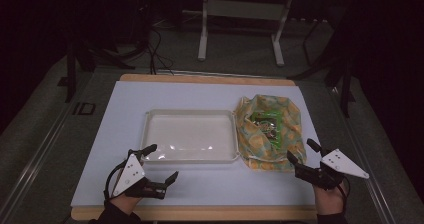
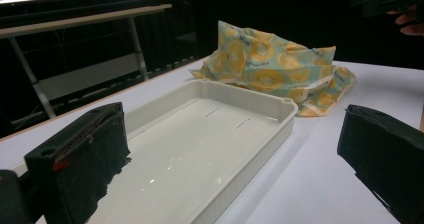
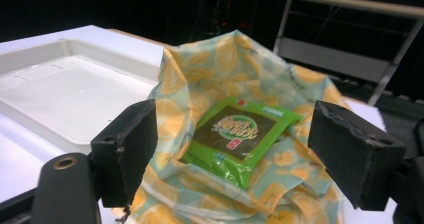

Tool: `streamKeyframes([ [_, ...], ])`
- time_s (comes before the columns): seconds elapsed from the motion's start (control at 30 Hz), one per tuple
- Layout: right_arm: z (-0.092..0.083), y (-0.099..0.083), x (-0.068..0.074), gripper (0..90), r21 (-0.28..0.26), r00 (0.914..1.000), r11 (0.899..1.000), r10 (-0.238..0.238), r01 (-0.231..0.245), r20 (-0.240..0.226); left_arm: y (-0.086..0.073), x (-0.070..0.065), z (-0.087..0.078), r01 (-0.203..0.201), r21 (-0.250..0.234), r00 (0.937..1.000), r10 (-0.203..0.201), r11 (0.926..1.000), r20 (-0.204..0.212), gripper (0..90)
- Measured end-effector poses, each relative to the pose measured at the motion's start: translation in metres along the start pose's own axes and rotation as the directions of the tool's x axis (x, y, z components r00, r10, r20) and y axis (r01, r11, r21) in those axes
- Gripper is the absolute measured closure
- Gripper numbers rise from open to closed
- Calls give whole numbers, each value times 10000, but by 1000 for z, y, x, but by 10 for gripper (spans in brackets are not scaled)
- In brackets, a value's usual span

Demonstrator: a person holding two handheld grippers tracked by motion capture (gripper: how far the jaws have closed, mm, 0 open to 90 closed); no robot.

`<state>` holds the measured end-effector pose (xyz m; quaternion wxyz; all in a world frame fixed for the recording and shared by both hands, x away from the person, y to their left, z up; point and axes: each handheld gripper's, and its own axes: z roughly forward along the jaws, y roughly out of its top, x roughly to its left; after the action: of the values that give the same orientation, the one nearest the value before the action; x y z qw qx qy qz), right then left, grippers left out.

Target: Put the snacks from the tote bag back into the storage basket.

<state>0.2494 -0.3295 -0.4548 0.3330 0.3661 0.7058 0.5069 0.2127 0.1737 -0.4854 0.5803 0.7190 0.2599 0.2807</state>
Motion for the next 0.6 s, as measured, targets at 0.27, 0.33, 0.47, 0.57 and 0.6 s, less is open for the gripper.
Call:
streamKeyframes([
  [0.27,3,-1,0,195,392,9993,9992,64,-49,-376,-2,0,-3,-60,108,9999,59,9999,120,3],
  [0.33,3,0,0,191,442,9976,9986,326,-299,-608,-3,0,-2,-13,115,9999,11,9999,130,4],
  [0.47,3,3,1,190,565,9975,9983,200,-161,-685,-4,0,-3,-25,74,9997,24,10000,235,4],
  [0.57,4,6,3,177,636,9955,9979,-46,107,-950,-6,-1,-2,-32,199,9995,26,9998,309,4],
  [0.6,4,7,4,167,665,9943,9977,-54,126,-1067,-6,-2,-2,-70,226,9995,62,9997,323,4],
])
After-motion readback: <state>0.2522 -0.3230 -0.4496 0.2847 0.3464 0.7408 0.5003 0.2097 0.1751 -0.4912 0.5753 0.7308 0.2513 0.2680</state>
